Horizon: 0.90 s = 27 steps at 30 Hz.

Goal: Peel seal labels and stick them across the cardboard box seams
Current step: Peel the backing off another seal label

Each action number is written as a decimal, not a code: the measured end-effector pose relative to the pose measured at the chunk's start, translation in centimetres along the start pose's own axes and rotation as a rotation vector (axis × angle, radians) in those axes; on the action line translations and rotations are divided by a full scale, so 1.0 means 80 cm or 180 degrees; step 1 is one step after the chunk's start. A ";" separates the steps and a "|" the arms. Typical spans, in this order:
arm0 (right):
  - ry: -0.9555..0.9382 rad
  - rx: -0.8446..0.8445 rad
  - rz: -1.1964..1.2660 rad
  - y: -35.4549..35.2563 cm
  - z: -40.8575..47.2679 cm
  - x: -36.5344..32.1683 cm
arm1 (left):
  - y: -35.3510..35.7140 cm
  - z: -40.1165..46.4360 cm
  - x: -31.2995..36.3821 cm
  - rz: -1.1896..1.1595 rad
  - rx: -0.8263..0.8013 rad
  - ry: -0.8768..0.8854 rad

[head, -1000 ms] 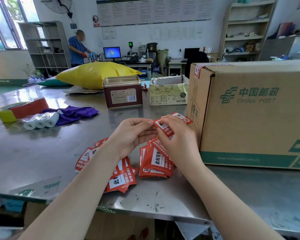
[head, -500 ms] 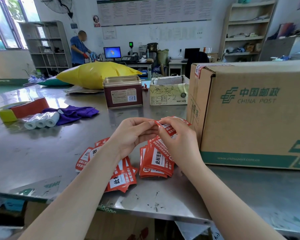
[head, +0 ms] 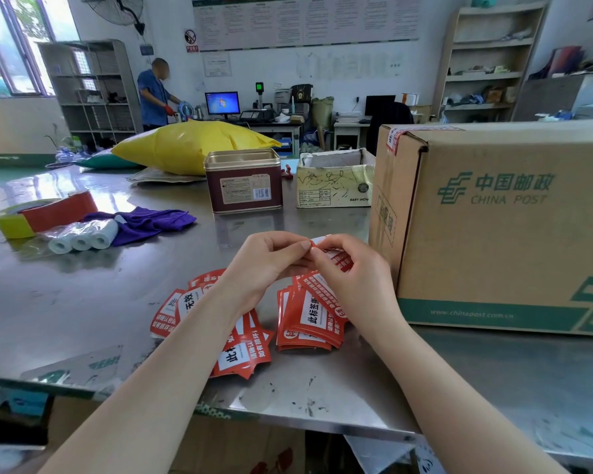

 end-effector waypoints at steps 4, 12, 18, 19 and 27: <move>0.0051 -0.0113 0.0142 0.000 0.000 0.000 | 0.002 0.000 0.001 0.0028 -0.0102 0.0054; -0.0132 0.0082 -0.0037 0.000 0.002 0.003 | 0.002 -0.001 0.001 0.0037 -0.0056 0.0160; -0.0280 0.0104 -0.0534 0.002 0.004 0.003 | 0.001 0.001 0.001 0.0074 0.0015 0.0183; -0.0320 0.0118 -0.0569 0.003 0.004 0.003 | 0.001 0.001 0.001 0.0118 0.0035 0.0182; -0.0530 0.0297 -0.0731 0.006 0.003 0.002 | -0.001 0.000 0.000 0.0221 0.0042 0.0174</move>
Point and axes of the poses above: each hand's wrist, its own z-axis towards the middle knuckle, its own y-axis out of the palm, x = y × z, the point moved 3 cm from there along z, towards the middle knuckle, and after that the axes turned 13 degrees about -x, right-handed, at the moved point
